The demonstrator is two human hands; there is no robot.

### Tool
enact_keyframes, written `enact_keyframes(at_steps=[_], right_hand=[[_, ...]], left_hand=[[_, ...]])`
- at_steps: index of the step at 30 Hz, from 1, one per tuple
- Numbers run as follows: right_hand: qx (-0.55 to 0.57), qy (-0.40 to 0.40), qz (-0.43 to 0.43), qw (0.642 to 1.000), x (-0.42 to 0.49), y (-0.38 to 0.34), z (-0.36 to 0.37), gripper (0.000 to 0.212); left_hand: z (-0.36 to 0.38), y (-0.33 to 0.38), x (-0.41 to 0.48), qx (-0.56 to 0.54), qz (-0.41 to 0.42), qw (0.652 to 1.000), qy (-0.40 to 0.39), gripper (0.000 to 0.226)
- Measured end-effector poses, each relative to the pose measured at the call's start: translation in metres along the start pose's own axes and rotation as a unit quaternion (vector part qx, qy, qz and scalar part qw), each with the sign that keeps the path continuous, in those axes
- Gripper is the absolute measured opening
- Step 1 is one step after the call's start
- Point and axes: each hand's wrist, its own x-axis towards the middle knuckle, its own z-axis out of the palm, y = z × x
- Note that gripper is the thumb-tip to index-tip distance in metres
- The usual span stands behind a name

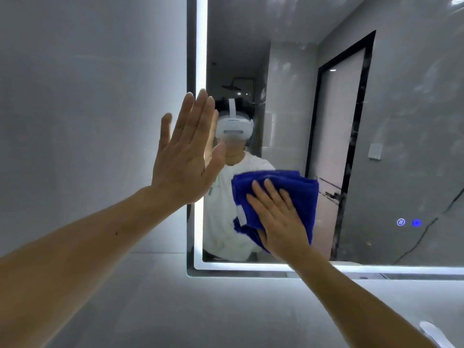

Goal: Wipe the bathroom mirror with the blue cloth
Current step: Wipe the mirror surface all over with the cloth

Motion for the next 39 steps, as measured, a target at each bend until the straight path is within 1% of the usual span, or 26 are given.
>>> enact_keyframes(at_steps=[3,5,7,10,14,16,18,21,27,30,33,36,39], right_hand=[[-0.015,-0.029,-0.051,0.998,-0.022,-0.002,0.003,0.050],[-0.014,-0.041,-0.068,0.997,-0.011,0.006,-0.004,0.054],[0.018,-0.026,-0.035,0.999,0.018,0.014,-0.018,0.051],[0.064,0.053,0.040,0.996,0.088,0.037,-0.042,0.054],[0.077,0.140,0.130,0.978,0.174,0.063,-0.071,0.050],[0.080,0.164,0.169,0.969,0.192,0.062,-0.075,0.050],[0.087,0.173,0.171,0.966,0.191,0.058,-0.073,0.051],[0.090,0.163,0.148,0.971,0.166,0.051,-0.065,0.051],[0.045,0.058,0.069,0.995,0.064,0.018,-0.031,0.057],[0.025,0.029,0.027,0.999,0.057,0.024,-0.031,0.055],[0.038,0.040,0.029,0.998,0.102,0.041,-0.050,0.055],[0.063,0.096,0.080,0.990,0.176,0.066,-0.079,0.054],[0.063,0.124,0.125,0.982,0.246,0.098,-0.111,0.051]], left_hand=[[0.001,0.000,0.004,0.011,-0.005,1.000,-0.014,0.068],[0.000,-0.002,0.009,0.024,-0.003,1.000,-0.019,0.068],[-0.001,-0.005,0.014,0.034,0.000,0.999,-0.024,0.068],[-0.004,-0.007,0.023,0.035,0.001,0.999,-0.028,0.067],[-0.013,-0.012,0.036,0.035,0.009,0.999,-0.017,0.068],[-0.018,-0.015,0.041,0.036,0.003,0.999,-0.013,0.068],[-0.023,-0.017,0.044,0.037,0.000,0.999,-0.010,0.067],[-0.027,-0.016,0.043,0.036,0.015,0.999,-0.011,0.067],[-0.031,-0.015,0.051,0.035,0.019,0.999,-0.001,0.067],[-0.029,-0.012,0.056,0.039,0.032,0.999,-0.006,0.067],[-0.028,-0.011,0.068,0.041,0.022,0.999,-0.010,0.068],[-0.024,-0.013,0.084,0.040,-0.001,0.999,-0.021,0.070],[-0.026,-0.018,0.100,0.050,-0.011,0.999,-0.020,0.072]])
